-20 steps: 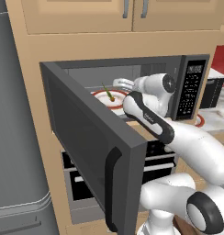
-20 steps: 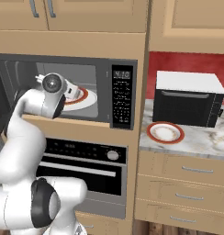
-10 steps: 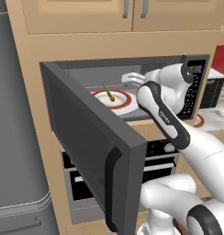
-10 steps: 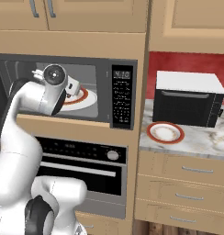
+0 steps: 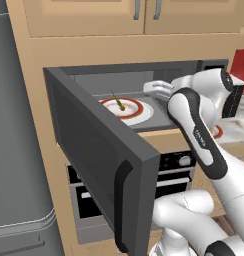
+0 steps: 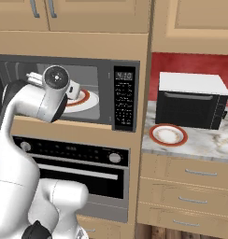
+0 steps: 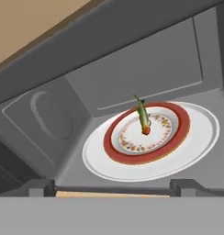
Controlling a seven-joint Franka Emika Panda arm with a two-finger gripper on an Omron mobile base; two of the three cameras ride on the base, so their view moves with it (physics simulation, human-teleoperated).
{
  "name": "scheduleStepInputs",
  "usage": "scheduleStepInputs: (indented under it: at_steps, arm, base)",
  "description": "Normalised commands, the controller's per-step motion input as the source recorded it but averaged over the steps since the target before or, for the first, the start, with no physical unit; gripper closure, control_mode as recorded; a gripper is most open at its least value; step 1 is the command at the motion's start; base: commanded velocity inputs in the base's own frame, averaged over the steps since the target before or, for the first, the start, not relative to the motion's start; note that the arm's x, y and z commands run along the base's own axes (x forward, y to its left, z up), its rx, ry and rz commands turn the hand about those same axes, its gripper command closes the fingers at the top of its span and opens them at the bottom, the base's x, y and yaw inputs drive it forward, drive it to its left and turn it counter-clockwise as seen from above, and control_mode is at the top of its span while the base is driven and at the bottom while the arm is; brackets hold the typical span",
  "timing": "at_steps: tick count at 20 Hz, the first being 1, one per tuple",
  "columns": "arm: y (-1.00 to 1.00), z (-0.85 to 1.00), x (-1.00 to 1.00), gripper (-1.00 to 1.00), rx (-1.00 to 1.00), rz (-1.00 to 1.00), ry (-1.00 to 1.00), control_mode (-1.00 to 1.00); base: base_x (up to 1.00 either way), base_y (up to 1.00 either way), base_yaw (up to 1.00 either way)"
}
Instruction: Pick the fish from the counter and place it in the microwave. Then turn on the microwave.
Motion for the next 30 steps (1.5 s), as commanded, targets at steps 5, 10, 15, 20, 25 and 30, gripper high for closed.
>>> scheduleStepInputs:
  at_steps: [5,10,15,20,25,30]
  arm:
    - [-0.16,0.16,-0.5,-1.0,0.0,0.16,-0.01,-1.0]
    - [-0.08,0.07,-0.5,-1.0,0.0,0.25,-0.06,-1.0]
    - [-0.04,0.02,-0.5,-1.0,-0.01,0.24,-0.09,-1.0]
    - [-0.03,0.0,-0.51,-1.0,-0.01,0.18,-0.19,-1.0]
    - [-0.06,0.02,-0.53,-1.0,0.0,0.22,-0.22,-1.0]
    - [0.0,0.05,-0.57,-1.0,-0.06,0.23,-0.28,-1.0]
  base:
    - [0.0,0.0,0.0]
    - [0.0,0.0,0.0]
    - [0.0,0.0,0.0]
    - [0.0,0.0,0.0]
    - [0.0,0.0,0.0]
    - [0.0,0.0,0.0]
